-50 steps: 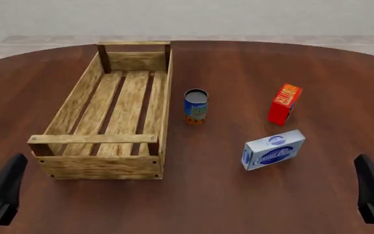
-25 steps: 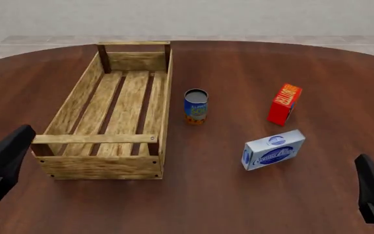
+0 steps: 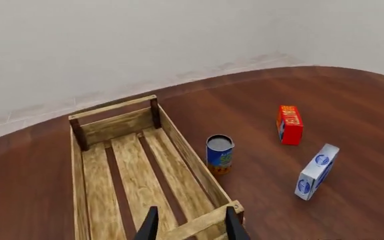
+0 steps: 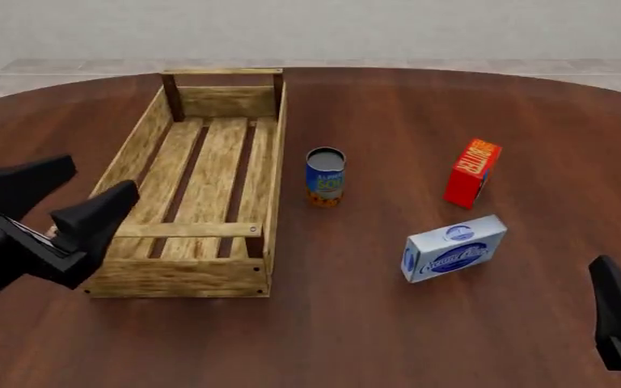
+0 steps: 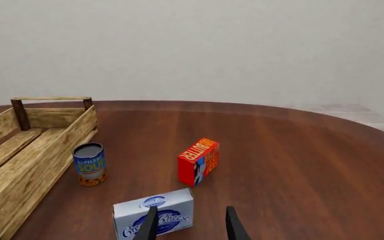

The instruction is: Pick up the cream cheese and put it in the tray.

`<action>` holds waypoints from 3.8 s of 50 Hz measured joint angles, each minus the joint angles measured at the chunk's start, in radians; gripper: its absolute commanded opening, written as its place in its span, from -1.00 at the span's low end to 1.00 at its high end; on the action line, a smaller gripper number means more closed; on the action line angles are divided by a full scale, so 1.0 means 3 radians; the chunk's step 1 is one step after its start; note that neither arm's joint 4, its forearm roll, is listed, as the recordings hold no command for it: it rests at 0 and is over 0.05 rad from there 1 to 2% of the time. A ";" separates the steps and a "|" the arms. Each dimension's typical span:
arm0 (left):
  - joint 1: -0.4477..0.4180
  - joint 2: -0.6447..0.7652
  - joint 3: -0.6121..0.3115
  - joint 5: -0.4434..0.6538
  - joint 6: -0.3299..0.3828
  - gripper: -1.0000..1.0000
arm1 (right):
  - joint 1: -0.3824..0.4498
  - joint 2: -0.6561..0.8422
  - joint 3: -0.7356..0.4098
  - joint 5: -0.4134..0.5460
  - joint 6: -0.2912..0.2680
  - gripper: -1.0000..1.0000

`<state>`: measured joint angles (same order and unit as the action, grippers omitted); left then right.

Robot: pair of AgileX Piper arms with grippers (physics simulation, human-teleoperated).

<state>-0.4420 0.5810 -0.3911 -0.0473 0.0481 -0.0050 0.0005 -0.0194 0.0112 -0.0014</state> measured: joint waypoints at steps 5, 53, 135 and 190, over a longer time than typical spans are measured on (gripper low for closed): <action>-0.0103 0.0169 -0.0054 -0.0059 0.0013 1.00 | -0.0002 0.0000 0.0000 0.0001 0.0001 1.00; -0.0827 0.1509 -0.1070 0.0038 0.0165 1.00 | -0.0021 0.0000 0.0001 0.0016 0.0009 1.00; -0.1608 0.3364 -0.2659 0.0622 0.0167 1.00 | -0.0008 0.0000 -0.0005 -0.0002 -0.0060 1.00; -0.1726 0.4247 -0.3409 0.0983 0.0548 1.00 | -0.0035 -0.0001 -0.0006 -0.0015 -0.0058 1.00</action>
<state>-0.9597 1.8551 -1.4136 0.2477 0.2126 -0.0155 0.0004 -0.0212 0.0068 -0.0188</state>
